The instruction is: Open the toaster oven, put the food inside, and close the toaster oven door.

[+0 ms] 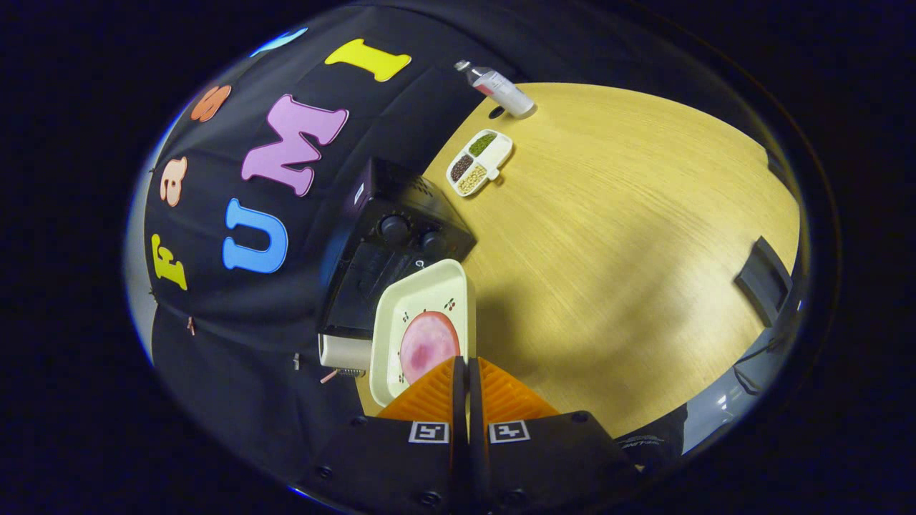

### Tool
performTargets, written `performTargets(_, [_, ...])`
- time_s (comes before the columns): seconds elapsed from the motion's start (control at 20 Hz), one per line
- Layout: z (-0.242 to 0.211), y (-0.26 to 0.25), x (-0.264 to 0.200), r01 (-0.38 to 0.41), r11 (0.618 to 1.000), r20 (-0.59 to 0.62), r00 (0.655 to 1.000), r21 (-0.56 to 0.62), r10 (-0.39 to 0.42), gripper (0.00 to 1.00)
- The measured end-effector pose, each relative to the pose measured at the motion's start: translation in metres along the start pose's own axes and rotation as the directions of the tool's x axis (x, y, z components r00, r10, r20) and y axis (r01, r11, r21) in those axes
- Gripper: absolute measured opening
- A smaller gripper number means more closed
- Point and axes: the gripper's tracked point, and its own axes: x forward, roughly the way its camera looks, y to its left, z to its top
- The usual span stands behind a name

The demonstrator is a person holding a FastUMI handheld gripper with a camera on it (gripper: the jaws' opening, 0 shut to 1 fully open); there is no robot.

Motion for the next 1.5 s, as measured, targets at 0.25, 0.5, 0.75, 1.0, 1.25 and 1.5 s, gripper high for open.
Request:
performTargets(0.25, [-0.012,0.038,0.049,-0.034,0.999,-0.026,0.999,-0.027,0.034,0.06])
performTargets(0.5, [-0.018,0.061,0.107,-0.054,0.998,-0.02,0.998,0.026,0.054,0.06])
performTargets(0.75, [-0.004,0.085,0.156,-0.082,0.992,0.045,0.996,0.1,0.078,0.06])
performTargets(1.0, [0.012,0.101,0.197,-0.099,0.98,0.116,0.99,0.171,0.079,0.06])
performTargets(1.25, [0.011,0.115,0.221,-0.08,0.982,0.135,0.989,0.168,0.058,0.06])
performTargets(1.5, [0.003,0.123,0.227,-0.077,0.988,0.15,0.987,0.132,0.057,0.11])
